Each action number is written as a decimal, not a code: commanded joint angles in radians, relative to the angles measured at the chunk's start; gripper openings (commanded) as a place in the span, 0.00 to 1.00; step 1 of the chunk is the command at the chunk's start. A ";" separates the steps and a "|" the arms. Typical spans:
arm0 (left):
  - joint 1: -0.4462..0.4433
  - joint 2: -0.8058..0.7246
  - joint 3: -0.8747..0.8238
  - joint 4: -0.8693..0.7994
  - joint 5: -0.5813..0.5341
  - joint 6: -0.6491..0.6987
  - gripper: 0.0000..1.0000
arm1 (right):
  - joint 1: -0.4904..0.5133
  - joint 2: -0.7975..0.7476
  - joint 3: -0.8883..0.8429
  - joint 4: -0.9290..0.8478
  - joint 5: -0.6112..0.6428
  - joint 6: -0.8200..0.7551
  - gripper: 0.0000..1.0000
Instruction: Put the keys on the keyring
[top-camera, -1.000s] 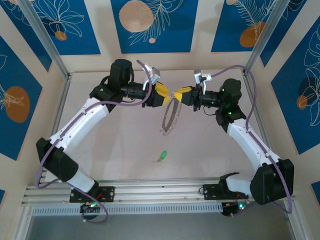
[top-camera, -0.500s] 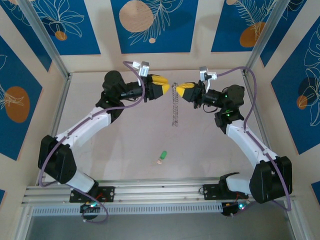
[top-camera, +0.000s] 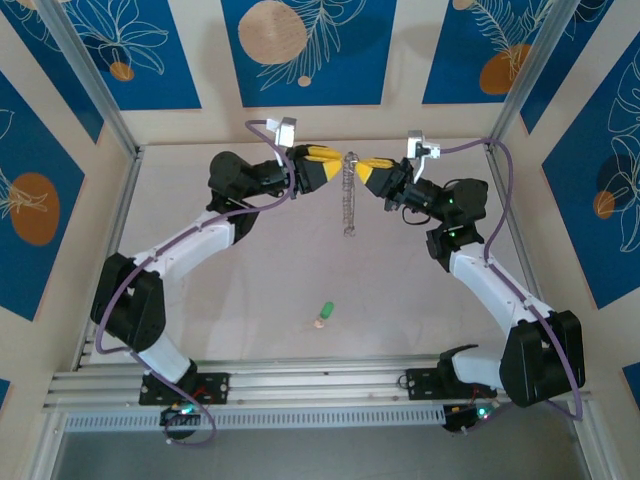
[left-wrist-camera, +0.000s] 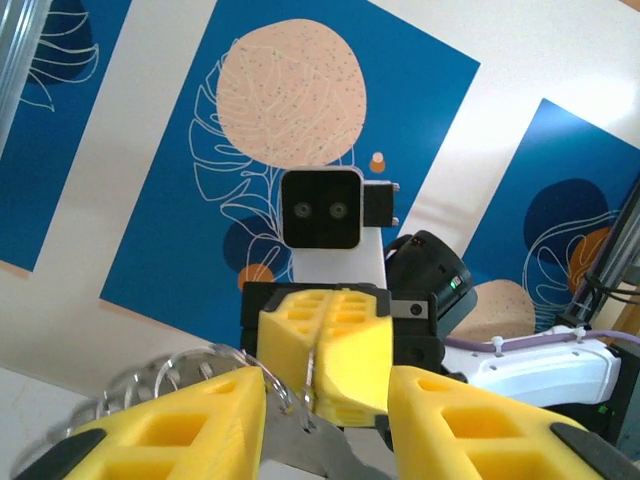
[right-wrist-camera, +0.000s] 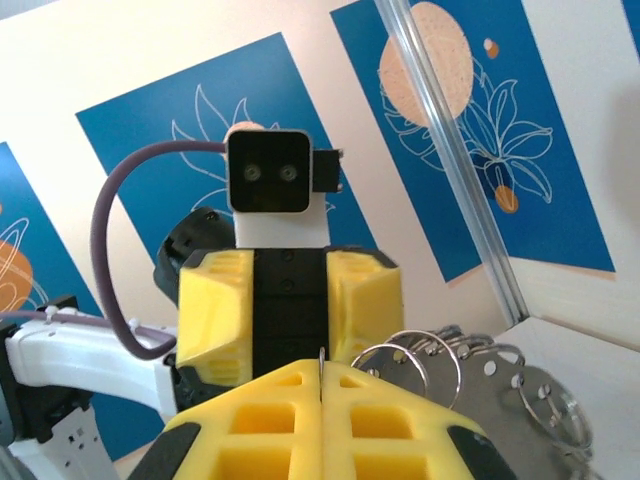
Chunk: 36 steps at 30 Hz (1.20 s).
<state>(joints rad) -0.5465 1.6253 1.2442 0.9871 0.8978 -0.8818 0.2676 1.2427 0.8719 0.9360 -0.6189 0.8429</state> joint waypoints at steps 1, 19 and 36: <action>-0.017 -0.023 -0.006 -0.002 0.034 0.034 0.37 | 0.005 -0.003 -0.003 0.062 0.067 0.012 0.00; -0.049 -0.029 0.023 -0.140 0.018 0.155 0.35 | 0.030 0.023 -0.002 0.075 0.054 0.027 0.00; -0.055 -0.028 0.031 -0.136 -0.017 0.174 0.37 | 0.035 0.023 -0.018 0.061 0.051 0.018 0.00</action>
<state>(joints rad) -0.5900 1.6241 1.2510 0.8291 0.9016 -0.7326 0.2955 1.2655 0.8639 0.9649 -0.5827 0.8646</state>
